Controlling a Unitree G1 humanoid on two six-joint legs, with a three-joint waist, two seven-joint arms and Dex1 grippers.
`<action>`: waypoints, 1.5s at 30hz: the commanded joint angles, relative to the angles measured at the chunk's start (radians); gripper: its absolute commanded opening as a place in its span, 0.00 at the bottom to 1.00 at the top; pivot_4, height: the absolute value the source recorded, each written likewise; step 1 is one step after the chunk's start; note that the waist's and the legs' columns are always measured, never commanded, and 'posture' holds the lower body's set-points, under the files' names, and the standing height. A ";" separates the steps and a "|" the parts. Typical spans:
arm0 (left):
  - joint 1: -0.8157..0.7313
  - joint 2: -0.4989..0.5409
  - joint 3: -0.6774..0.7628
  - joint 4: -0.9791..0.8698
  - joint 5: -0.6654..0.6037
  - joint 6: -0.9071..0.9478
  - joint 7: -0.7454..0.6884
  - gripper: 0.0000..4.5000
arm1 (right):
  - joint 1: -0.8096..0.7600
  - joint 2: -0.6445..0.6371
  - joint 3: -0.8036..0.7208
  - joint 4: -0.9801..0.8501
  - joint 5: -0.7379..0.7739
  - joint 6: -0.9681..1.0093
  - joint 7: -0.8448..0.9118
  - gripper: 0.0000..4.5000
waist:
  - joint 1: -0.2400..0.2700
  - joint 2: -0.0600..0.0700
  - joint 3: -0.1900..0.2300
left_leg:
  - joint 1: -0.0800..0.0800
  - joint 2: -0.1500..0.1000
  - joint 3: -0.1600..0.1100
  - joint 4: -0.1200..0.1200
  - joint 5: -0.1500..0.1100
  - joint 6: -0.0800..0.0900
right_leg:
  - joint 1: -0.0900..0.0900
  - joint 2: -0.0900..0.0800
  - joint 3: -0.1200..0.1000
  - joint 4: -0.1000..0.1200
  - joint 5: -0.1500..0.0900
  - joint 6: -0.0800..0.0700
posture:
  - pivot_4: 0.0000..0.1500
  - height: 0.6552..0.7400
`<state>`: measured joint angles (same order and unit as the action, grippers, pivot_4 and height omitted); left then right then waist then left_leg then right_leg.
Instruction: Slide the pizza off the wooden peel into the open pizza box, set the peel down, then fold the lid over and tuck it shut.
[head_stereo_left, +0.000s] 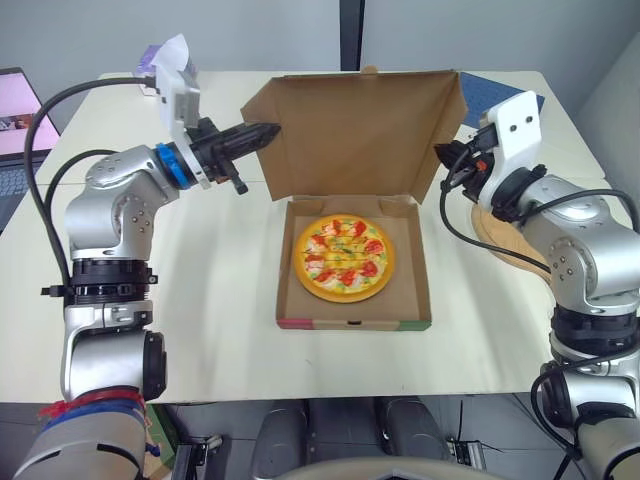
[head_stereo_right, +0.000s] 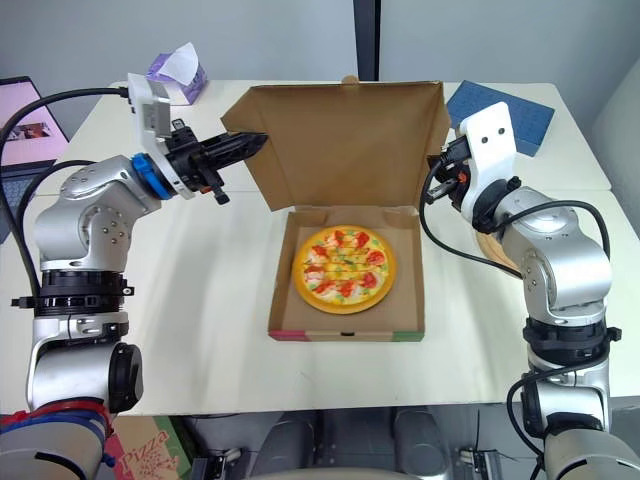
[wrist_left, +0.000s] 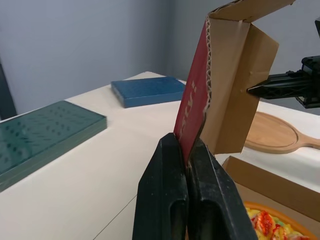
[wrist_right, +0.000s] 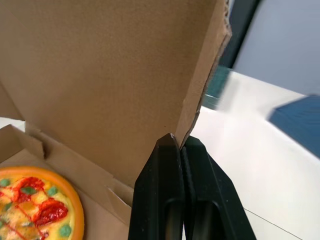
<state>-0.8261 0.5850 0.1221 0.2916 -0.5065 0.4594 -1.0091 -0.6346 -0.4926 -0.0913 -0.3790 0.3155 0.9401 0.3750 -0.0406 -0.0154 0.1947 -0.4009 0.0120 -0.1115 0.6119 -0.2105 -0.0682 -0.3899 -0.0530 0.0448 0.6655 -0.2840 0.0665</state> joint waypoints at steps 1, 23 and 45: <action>-0.019 -0.037 -0.012 -0.096 -0.002 0.027 0.063 0.00 | 0.005 -0.005 -0.009 -0.131 0.002 0.014 -0.030 0.01 | 0.000 0.000 0.000 | 0.000 0.000 0.000 0.000 0.000 0.000 | 0.000 0.000 0.000 0.000 0.000 0.000 | 1.00 1.00; 0.242 -0.313 0.037 -0.558 -0.023 0.046 0.490 0.00 | 0.098 -0.019 -0.012 -0.193 -0.001 0.000 -0.037 0.01 | 0.008 0.000 0.000 | 0.000 0.000 0.000 0.000 0.000 0.000 | 0.001 0.000 0.001 -0.001 0.000 0.000 | 1.00 1.00; 0.565 -0.512 -0.147 -0.731 0.121 -0.263 0.605 0.00 | 0.209 -0.011 -0.030 -0.259 0.029 -0.041 -0.006 0.01 | 0.011 -0.001 0.000 | 0.000 0.000 0.001 0.001 0.000 0.000 | 0.002 0.000 0.001 -0.002 0.000 0.000 | 1.00 1.00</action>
<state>-0.2559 0.0837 0.0302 -0.4120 -0.3896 0.2395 -0.3811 -0.4212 -0.5019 -0.1349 -0.5853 0.3151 0.9330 0.3359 -0.0301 -0.0160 0.1944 -0.4004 0.0117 -0.1109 0.6128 -0.2104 -0.0683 -0.3880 -0.0530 0.0459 0.6638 -0.2839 0.0666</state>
